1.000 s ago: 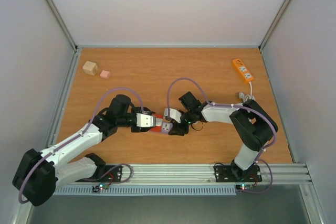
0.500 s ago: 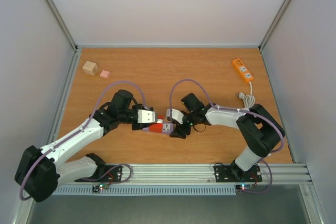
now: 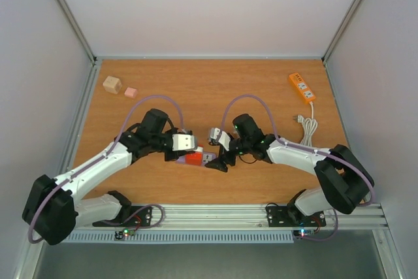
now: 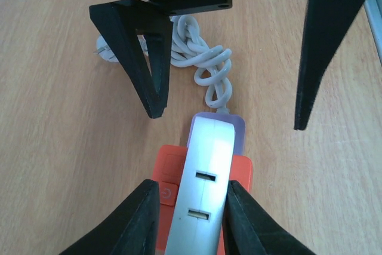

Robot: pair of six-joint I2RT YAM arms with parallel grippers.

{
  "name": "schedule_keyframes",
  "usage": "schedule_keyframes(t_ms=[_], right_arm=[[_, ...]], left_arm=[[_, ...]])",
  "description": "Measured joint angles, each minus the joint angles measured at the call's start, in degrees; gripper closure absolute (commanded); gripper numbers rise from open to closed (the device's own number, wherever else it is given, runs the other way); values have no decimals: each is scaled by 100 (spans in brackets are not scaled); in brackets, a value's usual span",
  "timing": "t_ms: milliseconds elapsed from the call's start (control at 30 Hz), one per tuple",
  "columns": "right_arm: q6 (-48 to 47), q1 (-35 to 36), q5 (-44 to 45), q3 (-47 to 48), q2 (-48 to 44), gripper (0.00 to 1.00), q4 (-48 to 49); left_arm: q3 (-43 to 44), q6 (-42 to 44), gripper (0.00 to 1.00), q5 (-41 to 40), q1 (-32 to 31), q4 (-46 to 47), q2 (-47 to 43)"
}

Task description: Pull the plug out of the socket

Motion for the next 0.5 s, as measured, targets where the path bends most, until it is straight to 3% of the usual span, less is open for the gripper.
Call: schedule_keyframes(t_ms=[500], right_arm=[[713, 326, -168, -376, 328, 4, 1631]], left_arm=[[186, -243, 73, 227, 129, -258, 122]])
